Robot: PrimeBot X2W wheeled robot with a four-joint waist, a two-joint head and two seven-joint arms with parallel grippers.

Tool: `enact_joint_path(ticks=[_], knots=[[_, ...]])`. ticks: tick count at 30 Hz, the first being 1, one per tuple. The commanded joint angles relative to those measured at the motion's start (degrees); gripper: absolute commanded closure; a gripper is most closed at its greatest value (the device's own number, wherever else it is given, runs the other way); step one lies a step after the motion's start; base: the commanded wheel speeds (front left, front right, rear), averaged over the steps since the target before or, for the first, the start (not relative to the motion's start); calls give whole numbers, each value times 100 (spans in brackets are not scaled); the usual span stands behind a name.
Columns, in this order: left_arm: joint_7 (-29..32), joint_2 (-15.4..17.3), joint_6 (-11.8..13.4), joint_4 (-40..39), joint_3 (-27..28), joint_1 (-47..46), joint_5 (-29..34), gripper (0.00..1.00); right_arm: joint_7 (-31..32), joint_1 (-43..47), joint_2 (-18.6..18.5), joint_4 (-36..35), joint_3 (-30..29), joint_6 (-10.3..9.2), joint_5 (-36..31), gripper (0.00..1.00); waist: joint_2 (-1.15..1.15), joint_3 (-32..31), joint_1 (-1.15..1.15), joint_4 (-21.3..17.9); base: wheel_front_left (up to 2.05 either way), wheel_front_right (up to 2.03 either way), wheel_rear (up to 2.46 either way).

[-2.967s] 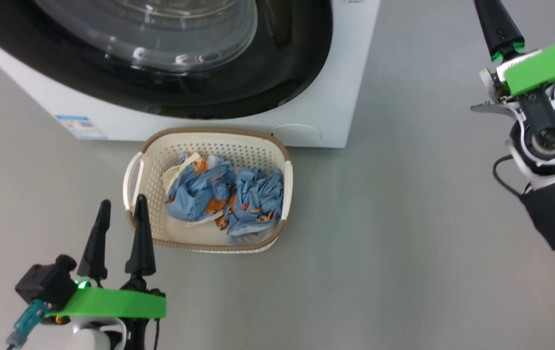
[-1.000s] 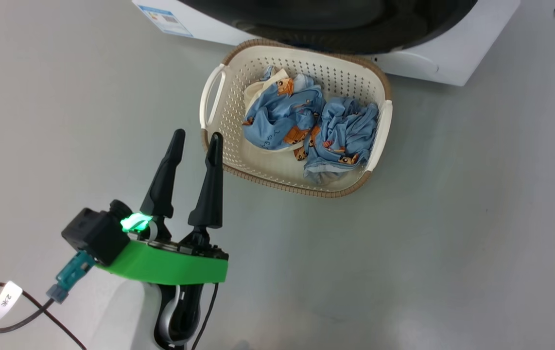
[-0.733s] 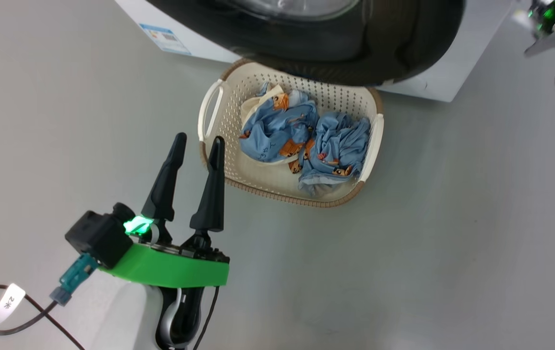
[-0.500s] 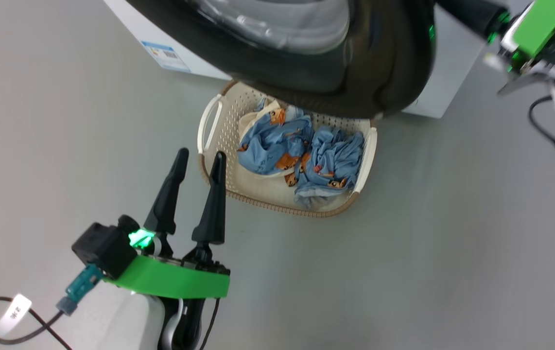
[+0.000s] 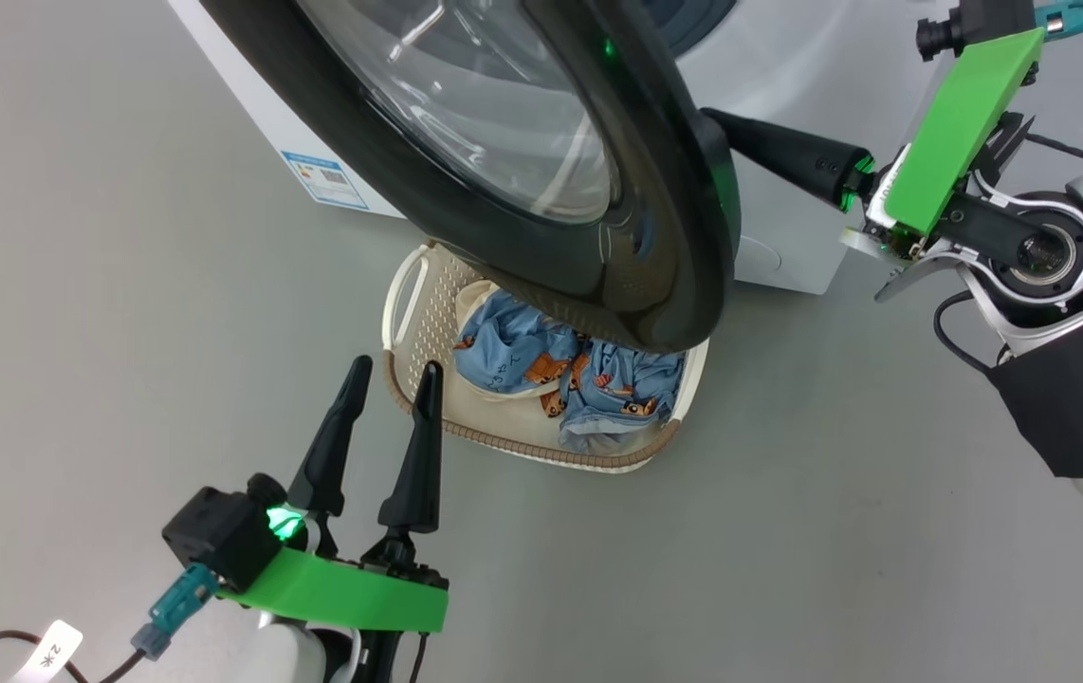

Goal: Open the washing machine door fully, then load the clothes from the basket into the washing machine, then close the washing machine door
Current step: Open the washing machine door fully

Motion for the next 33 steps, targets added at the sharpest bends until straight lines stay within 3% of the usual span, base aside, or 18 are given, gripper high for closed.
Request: enact_joint_path(ticks=[1, 33], knots=[[-36, 98, 2, -87, 199, 39, 54, 0, 55, 144, 153, -213, 24, 34, 12, 100, 0, -57, 0, 1, 0, 0, 0], [-36, 98, 2, 398, 787, 502, 427, 0, 455, 1077, 818, -454, 182, 34, -23, 100, 0, -648, 0, 582, 0, 0, 0]])
